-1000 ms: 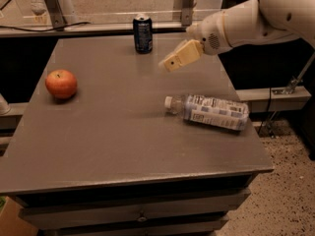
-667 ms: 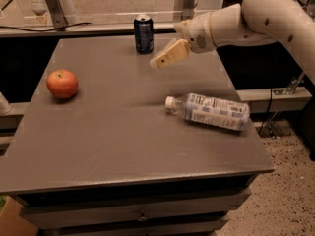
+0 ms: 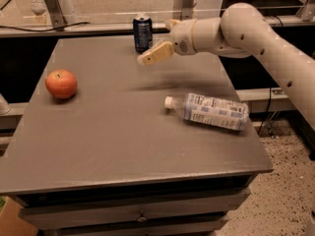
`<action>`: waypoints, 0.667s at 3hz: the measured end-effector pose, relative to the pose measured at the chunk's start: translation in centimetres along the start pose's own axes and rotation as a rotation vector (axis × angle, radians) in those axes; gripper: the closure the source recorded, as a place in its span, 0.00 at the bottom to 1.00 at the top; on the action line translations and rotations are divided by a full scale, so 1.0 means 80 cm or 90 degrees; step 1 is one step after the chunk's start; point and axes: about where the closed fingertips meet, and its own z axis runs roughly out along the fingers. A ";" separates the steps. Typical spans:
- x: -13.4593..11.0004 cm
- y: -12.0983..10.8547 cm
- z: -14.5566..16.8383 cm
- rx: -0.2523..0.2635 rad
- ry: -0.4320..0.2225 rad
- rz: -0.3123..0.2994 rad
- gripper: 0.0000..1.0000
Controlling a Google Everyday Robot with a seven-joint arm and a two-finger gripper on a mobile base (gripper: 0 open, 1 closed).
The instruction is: Move pepsi can near blue plastic bottle
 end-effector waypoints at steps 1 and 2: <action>0.001 -0.006 0.042 0.031 -0.033 0.008 0.00; 0.007 -0.022 0.084 0.071 -0.054 0.018 0.00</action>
Offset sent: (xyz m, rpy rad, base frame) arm 0.0795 0.0636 -0.0358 0.1260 -0.0824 -0.1808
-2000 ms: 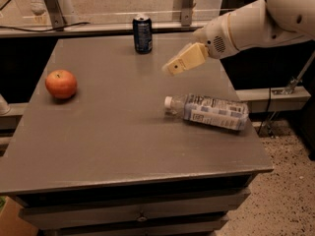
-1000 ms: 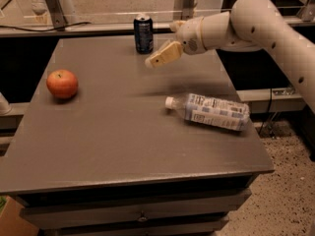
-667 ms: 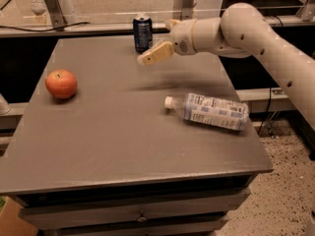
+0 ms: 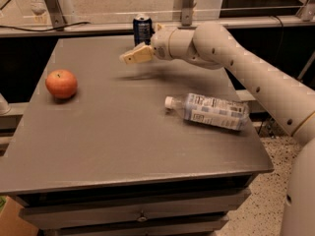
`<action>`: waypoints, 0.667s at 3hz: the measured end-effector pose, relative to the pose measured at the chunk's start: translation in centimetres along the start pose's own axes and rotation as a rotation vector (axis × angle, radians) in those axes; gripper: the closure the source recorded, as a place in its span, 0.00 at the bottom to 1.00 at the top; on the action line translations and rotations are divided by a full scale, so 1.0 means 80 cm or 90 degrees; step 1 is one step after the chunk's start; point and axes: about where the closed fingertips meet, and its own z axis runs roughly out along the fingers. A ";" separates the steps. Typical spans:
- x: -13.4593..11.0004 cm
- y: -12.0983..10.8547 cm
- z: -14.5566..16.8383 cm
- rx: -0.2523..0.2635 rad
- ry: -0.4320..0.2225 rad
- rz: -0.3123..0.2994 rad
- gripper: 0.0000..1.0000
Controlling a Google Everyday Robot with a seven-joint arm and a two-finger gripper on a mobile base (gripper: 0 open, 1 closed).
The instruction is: Move pepsi can near blue plastic bottle
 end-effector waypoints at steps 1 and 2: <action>-0.008 -0.028 0.029 0.047 -0.024 0.001 0.00; -0.027 -0.062 0.049 0.092 -0.044 -0.002 0.00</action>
Offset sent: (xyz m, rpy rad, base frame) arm 0.0994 0.0020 0.0407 0.0816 -0.1270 -0.2123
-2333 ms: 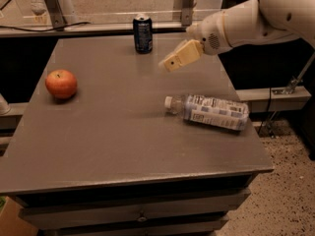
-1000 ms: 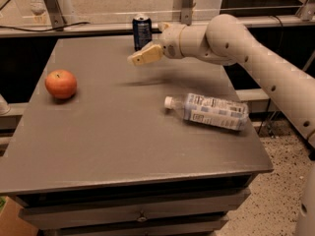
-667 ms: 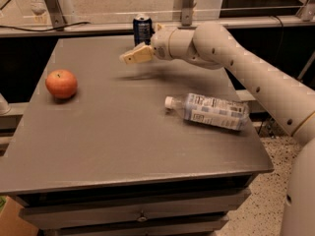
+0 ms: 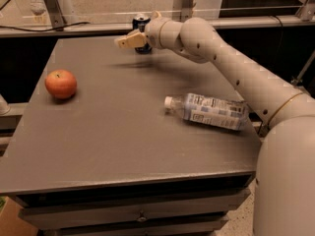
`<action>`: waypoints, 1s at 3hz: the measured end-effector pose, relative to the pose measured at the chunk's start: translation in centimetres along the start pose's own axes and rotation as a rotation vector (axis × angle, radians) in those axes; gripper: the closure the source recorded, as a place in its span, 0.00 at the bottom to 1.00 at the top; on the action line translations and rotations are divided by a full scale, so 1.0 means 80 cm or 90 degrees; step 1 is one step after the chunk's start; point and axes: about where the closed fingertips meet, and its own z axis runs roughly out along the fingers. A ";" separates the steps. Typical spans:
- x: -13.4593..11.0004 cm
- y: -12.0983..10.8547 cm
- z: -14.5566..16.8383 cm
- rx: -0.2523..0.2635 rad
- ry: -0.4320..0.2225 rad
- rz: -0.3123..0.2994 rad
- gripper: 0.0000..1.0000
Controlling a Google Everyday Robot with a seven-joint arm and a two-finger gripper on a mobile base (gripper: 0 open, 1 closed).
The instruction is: Move pepsi can near blue plastic bottle
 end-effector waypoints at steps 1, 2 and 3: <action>-0.003 -0.008 0.014 0.017 0.000 0.012 0.18; -0.002 -0.015 0.008 0.030 0.022 0.004 0.43; -0.001 -0.020 -0.011 0.043 0.041 -0.005 0.64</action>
Offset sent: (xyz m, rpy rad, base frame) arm 0.0151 -0.0196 0.0054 -0.0635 0.0278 -0.0897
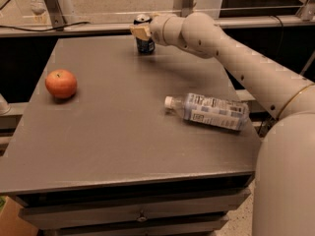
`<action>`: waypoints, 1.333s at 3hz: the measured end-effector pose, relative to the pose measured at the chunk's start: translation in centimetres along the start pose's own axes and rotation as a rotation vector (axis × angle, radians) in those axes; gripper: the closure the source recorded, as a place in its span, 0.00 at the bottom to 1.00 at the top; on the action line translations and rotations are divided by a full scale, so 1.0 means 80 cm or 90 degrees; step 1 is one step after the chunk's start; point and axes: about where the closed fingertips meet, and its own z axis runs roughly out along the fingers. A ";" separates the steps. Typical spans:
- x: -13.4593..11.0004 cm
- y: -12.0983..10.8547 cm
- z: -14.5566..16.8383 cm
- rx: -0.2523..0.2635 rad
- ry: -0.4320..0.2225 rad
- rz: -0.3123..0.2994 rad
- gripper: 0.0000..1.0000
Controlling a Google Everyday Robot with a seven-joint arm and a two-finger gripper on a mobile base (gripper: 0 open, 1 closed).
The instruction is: Move pepsi can near blue plastic bottle
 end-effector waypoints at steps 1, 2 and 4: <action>-0.020 0.004 -0.031 -0.014 0.018 0.010 0.87; -0.044 0.022 -0.069 -0.061 0.038 0.032 1.00; -0.033 0.061 -0.166 -0.189 0.089 0.059 1.00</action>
Offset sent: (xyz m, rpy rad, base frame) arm -0.1045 -0.0260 0.0641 -0.0130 0.2097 0.1812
